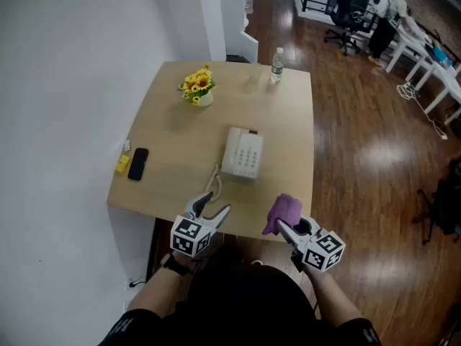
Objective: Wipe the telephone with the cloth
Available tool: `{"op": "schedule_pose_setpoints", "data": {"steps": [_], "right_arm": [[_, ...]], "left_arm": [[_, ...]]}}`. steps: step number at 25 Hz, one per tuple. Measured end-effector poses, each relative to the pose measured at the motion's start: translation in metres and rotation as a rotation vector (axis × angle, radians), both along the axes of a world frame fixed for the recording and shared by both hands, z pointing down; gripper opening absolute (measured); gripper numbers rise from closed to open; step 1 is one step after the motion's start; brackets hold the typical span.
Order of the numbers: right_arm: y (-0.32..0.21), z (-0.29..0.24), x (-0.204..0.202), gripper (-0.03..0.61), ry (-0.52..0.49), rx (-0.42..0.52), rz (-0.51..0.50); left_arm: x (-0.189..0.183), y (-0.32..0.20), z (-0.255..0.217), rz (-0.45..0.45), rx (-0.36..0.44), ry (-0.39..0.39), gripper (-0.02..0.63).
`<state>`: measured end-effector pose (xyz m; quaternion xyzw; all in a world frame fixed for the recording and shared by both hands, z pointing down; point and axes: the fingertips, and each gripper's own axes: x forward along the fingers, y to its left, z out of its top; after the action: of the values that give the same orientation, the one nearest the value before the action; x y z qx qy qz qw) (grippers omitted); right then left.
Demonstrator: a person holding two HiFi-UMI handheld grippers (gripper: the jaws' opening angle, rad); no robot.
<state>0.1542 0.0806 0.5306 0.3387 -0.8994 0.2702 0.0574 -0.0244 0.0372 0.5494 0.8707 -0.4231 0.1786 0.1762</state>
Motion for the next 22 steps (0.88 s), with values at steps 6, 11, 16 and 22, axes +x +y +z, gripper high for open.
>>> {"op": "schedule_pose_setpoints", "data": {"steps": [6,11,16,22], "right_arm": [[-0.064,-0.008,-0.027,0.15,-0.001,0.039,0.035],[-0.107,-0.007,-0.044,0.15,0.037,0.04,0.085],[-0.145,-0.007,-0.057,0.15,0.073,0.039,0.151],[-0.177,-0.001,-0.072,0.15,0.137,0.044,0.129]], "left_arm": [[-0.02,-0.082,0.015,0.039,0.014,-0.053,0.264],[-0.029,-0.152,0.043,0.028,-0.05,-0.052,0.267],[-0.022,-0.206,0.08,0.035,-0.135,-0.068,0.267],[-0.013,-0.245,0.119,-0.002,-0.208,-0.095,0.27]]}}
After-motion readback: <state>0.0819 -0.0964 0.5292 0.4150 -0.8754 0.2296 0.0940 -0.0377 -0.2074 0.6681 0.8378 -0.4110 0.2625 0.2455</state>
